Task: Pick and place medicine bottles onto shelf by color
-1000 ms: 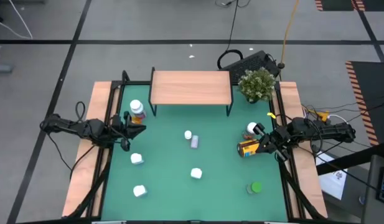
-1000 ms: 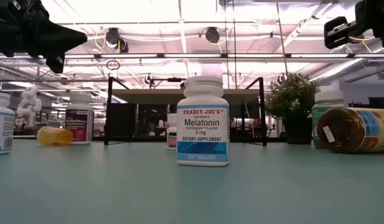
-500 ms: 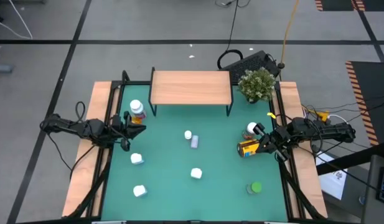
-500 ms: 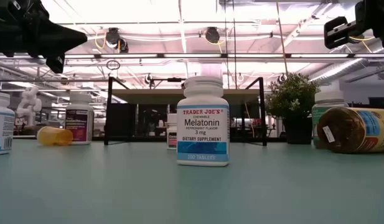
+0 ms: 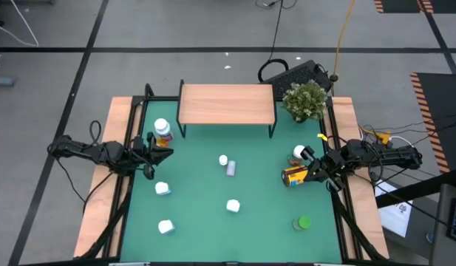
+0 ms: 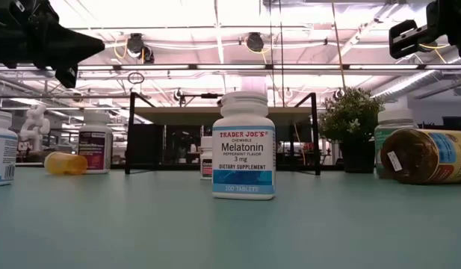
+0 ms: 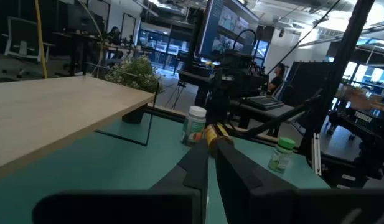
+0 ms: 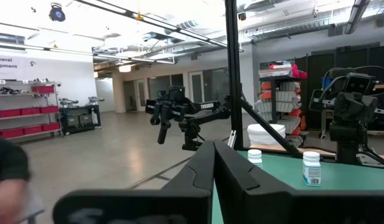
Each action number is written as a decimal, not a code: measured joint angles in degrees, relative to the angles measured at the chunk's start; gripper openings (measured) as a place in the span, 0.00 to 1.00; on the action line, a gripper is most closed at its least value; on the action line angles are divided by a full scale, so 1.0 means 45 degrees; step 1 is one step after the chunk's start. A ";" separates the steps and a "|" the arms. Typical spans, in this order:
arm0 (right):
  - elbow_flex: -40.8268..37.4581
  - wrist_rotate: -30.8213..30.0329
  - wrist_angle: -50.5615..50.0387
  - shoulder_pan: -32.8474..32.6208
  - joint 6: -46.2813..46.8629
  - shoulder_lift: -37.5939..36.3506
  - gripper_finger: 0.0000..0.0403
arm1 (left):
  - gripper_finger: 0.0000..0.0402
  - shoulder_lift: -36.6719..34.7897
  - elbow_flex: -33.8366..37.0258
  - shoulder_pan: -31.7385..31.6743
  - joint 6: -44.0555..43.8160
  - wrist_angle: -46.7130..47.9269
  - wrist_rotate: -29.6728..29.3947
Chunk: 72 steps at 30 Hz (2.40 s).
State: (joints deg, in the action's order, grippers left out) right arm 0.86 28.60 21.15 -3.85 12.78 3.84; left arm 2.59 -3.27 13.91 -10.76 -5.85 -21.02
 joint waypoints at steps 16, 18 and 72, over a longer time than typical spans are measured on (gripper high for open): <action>-0.0001 0.0000 0.0000 0.0002 0.0000 0.0000 0.00 | 0.08 0.0000 0.0001 -0.0004 0.0004 0.0004 0.0000; 0.0000 0.0000 0.0000 0.0003 0.0000 -0.0005 0.00 | 0.08 0.0004 0.0000 -0.0003 0.0004 0.0001 -0.0003; -0.0004 -1.4577 0.4382 0.1315 -0.5474 0.1276 0.29 | 0.11 0.1416 0.0005 -0.2449 0.2784 -0.0387 -0.4385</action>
State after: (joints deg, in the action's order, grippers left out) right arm 0.84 -37.00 40.86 2.07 -11.86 9.58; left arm 8.96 -3.25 2.89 1.77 -7.59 -40.75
